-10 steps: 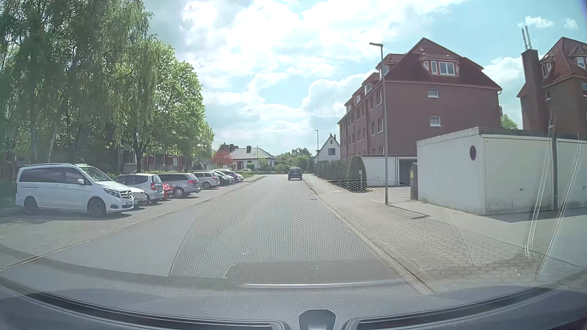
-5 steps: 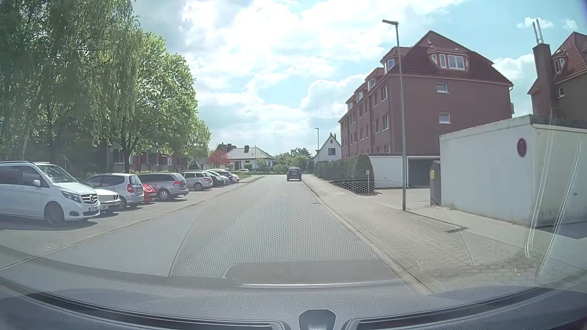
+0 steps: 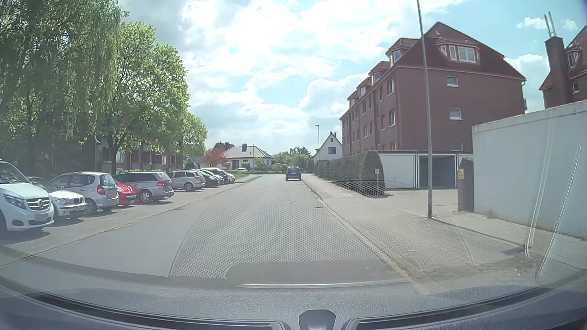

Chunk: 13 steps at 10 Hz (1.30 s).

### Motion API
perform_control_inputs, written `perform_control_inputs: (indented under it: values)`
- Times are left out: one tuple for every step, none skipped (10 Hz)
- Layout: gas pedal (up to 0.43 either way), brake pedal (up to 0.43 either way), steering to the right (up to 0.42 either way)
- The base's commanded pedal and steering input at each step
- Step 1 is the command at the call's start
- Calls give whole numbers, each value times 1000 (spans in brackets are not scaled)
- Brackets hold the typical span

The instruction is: Follow the waypoints while adhering to traffic rules and regulations

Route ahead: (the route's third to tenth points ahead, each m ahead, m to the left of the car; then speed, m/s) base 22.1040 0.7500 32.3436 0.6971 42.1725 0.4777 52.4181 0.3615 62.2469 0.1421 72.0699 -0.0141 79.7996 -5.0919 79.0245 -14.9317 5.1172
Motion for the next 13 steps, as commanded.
perform_control_inputs:
  values:
    - [0, 0, -2]
    - [0, 0, -3]
    - [0, 0, -5]
    - [0, 0, -7]
    - [0, 0, -8]
    - [0, 0, -8]
    - [0, 0, -9]
    - [8, 0, -11]
    - [20, 0, -12]
    - [20, 0, -12]
    - [28, 0, -12]
    - [28, 0, -12]
    - [28, 0, -12]
